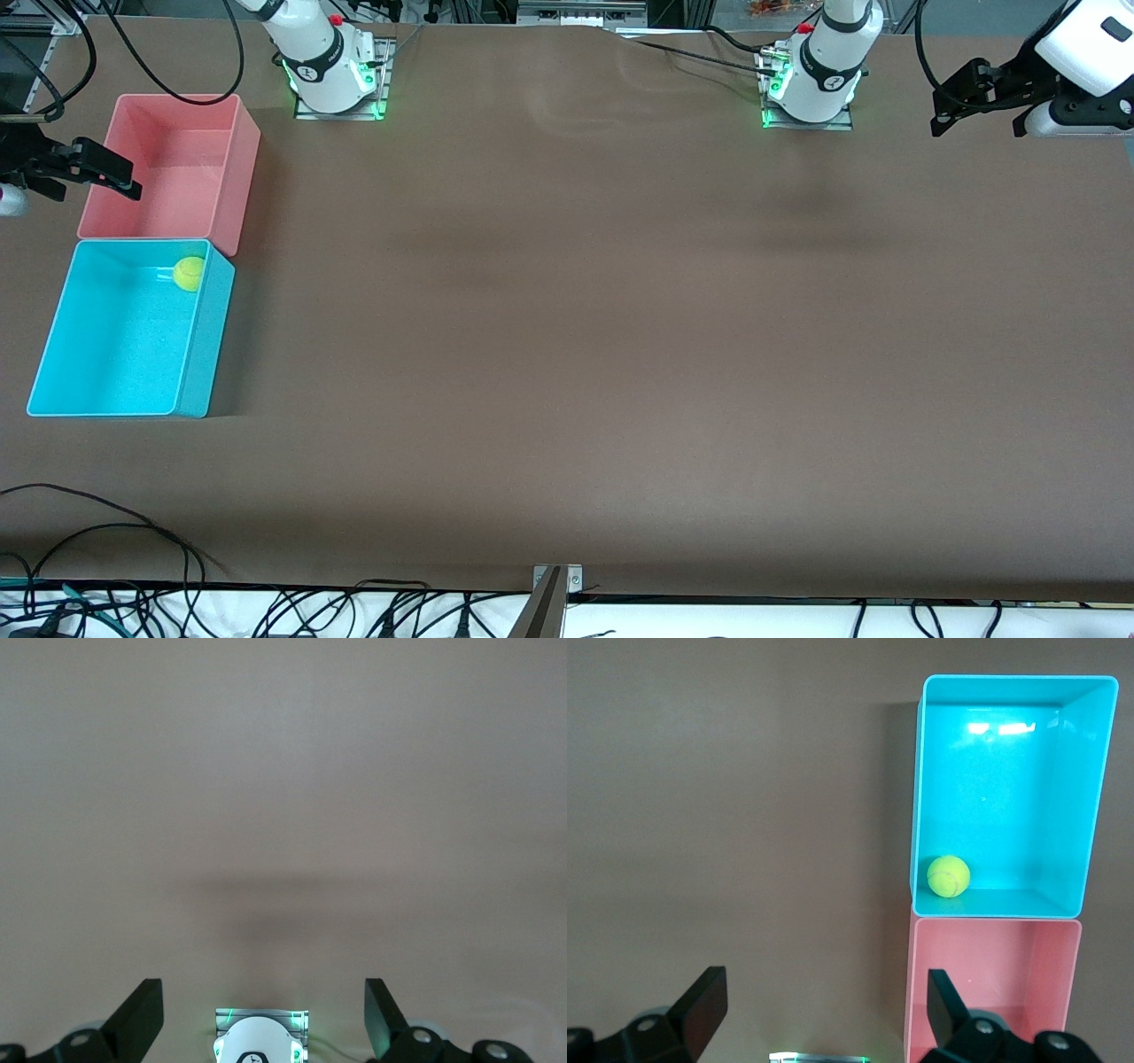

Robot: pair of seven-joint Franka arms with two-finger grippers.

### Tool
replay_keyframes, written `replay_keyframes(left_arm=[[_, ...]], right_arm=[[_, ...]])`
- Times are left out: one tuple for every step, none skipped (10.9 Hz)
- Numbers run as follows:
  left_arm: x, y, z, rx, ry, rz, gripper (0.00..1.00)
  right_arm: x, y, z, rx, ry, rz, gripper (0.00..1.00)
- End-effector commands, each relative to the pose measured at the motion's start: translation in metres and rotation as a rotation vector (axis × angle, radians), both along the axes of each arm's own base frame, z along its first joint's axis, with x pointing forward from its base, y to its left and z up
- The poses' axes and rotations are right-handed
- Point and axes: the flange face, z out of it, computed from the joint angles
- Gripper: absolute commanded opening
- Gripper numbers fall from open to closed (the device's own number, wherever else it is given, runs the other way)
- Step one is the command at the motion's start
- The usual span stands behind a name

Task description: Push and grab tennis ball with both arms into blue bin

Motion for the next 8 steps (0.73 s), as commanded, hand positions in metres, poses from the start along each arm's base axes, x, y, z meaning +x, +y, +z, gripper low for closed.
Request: replay_keyframes(left_arm=[[0.0016, -0.0032, 0.0063, -0.013, 0.001, 0.001, 1.00], [0.0016, -0.0032, 0.0063, -0.013, 0.001, -0.001, 1.00], [0.0018, -0.0032, 0.0064, -0.013, 0.000, -0.001, 1.00], [0.0016, -0.0032, 0.0063, -0.013, 0.001, 0.001, 1.00], [0.0018, -0.0032, 0.0064, -0.013, 0.000, 0.001, 1.00], [0.0016, -0.0032, 0.0063, -0.013, 0.001, -0.001, 1.00], [0.0016, -0.0032, 0.0063, -0.013, 0.001, -0.001, 1.00], [0.0018, -0.0032, 0.0064, -0.013, 0.000, -0.001, 1.00]], right_arm=[[0.0023, -0.0002, 0.0068, 0.005, 0.007, -0.001, 1.00], [0.0023, -0.0024, 0.0070, 0.001, 0.006, -0.001, 1.00], [0.0022, -0.0017, 0.0068, -0.001, 0.008, 0.000, 1.00], [0.0022, -0.0021, 0.0076, -0.012, 0.007, 0.001, 1.00], [0.0020, -0.0021, 0.0067, -0.012, 0.010, -0.001, 1.00], [0.0021, -0.0004, 0.0067, -0.012, 0.010, 0.001, 1.00], [0.0022, -0.0006, 0.0074, -0.013, 0.008, 0.002, 1.00], [0.0003, -0.0006, 0.0083, -0.013, 0.014, 0.002, 1.00]])
